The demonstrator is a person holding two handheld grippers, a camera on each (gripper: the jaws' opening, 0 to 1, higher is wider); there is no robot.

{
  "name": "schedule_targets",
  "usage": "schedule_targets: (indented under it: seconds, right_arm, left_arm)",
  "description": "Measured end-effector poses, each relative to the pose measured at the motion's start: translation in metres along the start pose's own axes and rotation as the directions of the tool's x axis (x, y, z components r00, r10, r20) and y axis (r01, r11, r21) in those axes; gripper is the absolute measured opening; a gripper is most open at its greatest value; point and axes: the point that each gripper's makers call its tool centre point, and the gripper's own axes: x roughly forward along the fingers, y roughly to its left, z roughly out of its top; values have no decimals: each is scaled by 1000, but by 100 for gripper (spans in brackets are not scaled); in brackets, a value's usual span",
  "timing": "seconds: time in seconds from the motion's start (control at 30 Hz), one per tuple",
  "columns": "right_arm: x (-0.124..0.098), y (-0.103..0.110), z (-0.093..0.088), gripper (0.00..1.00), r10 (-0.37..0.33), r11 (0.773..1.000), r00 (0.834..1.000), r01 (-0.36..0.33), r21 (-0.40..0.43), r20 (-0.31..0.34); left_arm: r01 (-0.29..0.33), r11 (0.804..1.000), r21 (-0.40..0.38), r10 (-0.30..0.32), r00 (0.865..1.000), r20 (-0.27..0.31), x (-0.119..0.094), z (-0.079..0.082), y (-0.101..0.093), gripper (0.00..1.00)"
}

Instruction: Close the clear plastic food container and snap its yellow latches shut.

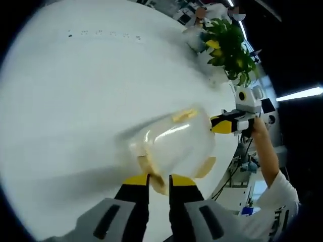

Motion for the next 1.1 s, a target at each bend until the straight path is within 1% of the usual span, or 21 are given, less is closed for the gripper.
schedule_targets:
  seconds: [0.03,0.07,0.1,0.13,0.23,0.37,0.47,0.5,0.53,0.57,0.63,0.73,0.83,0.87,0.9,0.93,0.97,1.0,1.03,1.07,1.1]
  right_arm:
    - [1,7,-5,13,48,998,999,-48,40,-9]
    - [3,0,-3,12,19,999,1000,-20,41,23]
    - [4,4,-5,12,15,1000,1000,-15,8,15]
    - [4,6,-5,13,10,1000,1000,-10,-7,12]
    - [4,8,-6,13,6,1000,1000,-7,10,11]
    - [4,9,-8,14,6,1000,1000,-7,25,19]
    - [5,12,-8,15,-39,999,998,38,28,47]
    - [4,14,-12,15,-44,999,998,44,12,33]
    - [5,17,-14,15,-46,999,998,46,4,32]
    - [7,18,-17,15,-50,999,998,50,-1,28]
    - [8,20,-21,15,-52,999,998,53,-11,28]
    - [9,19,-19,16,-36,999,997,35,2,71]
    - [9,18,-19,16,-9,1000,996,9,0,90]
    - [8,18,-19,16,-9,1000,996,8,11,92]
    - [7,20,-21,13,-3,999,997,0,36,72]
    - [4,21,-23,13,2,1000,999,-3,18,47]
    - [1,23,-21,12,6,1000,999,-6,-1,47]
    - [-5,20,-18,9,-28,999,999,29,-32,44]
    - [-11,18,-9,6,-60,993,996,67,-96,71]
    - [-15,21,-2,3,-63,989,994,74,-129,88]
    - [-17,26,5,0,-50,987,993,66,-146,109]
  left_arm:
    - [3,1000,-6,-3,1000,4,0,0,0,5]
    - [75,997,-16,-75,997,12,3,0,-14,5]
    - [24,999,-24,-24,1000,3,0,-3,-1,5]
    - [21,1000,-21,-21,1000,0,1,-3,0,6]
    - [18,1000,-19,-18,1000,-13,0,-4,3,6]
    - [18,1000,-8,-18,1000,-9,-1,-4,6,6]
    - [1,1000,-19,-1,1000,1,-1,-3,5,7]
    - [-28,999,34,28,1000,0,-2,-2,7,8]
    - [-50,995,83,52,998,-18,-4,-3,9,9]
    - [-65,992,111,67,998,-21,-5,-2,8,10]
    - [-78,989,129,82,996,-28,-6,-2,8,11]
    - [-86,989,124,88,996,-10,-7,-2,11,14]
    - [-124,983,134,120,992,43,-8,3,12,18]
    - [-143,974,176,133,989,65,-9,5,13,18]
    - [-181,958,224,164,982,91,-12,7,13,18]
    - [-227,942,249,204,972,113,-16,9,16,18]
    - [-310,896,318,271,949,161,-24,17,21,18]
    - [-355,865,354,304,933,193,-30,21,22,18]
    - [-421,817,394,333,902,274,-37,33,19,18]
    - [-449,782,433,327,886,329,-41,40,14,18]
    - [-459,755,467,287,873,394,-43,47,2,16]
